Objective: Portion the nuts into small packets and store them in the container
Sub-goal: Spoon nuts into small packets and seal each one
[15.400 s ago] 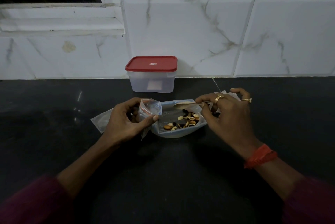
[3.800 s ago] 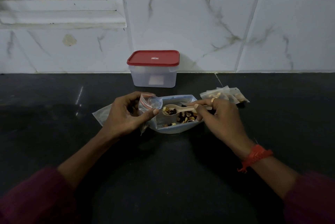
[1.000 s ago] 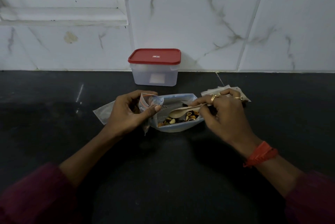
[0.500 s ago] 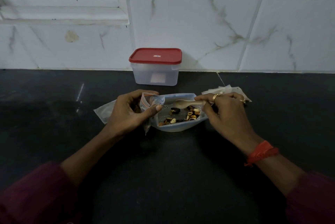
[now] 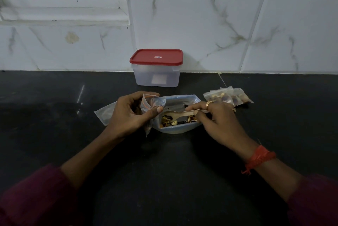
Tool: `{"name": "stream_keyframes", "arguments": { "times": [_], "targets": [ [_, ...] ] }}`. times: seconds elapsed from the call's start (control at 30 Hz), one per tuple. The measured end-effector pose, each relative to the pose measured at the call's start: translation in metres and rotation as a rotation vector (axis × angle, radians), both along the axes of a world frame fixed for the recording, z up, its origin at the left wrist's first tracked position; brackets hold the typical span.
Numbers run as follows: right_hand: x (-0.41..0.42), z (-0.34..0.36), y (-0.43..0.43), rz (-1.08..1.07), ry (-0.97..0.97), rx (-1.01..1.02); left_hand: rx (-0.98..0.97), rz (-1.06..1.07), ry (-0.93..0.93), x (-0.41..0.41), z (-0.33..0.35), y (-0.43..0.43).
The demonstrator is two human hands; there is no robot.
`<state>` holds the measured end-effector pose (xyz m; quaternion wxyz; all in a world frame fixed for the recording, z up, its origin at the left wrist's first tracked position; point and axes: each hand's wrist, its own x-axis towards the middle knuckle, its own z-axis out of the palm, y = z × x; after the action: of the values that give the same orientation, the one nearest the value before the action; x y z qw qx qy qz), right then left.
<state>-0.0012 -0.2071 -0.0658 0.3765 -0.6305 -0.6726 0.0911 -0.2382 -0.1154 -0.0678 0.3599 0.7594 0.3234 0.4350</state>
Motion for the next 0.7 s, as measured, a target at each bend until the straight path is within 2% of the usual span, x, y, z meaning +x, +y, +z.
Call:
{"name": "stream_keyframes", "arguments": {
  "times": [0.23, 0.7],
  "targets": [
    [-0.004, -0.001, -0.001, 0.016, 0.001, -0.027, 0.008, 0.003, -0.004, 0.001, 0.001, -0.001],
    [-0.019, 0.007, -0.007, 0.008, 0.229, -0.145, 0.027, 0.020, 0.007, 0.001, -0.001, 0.000]
  ]
}}
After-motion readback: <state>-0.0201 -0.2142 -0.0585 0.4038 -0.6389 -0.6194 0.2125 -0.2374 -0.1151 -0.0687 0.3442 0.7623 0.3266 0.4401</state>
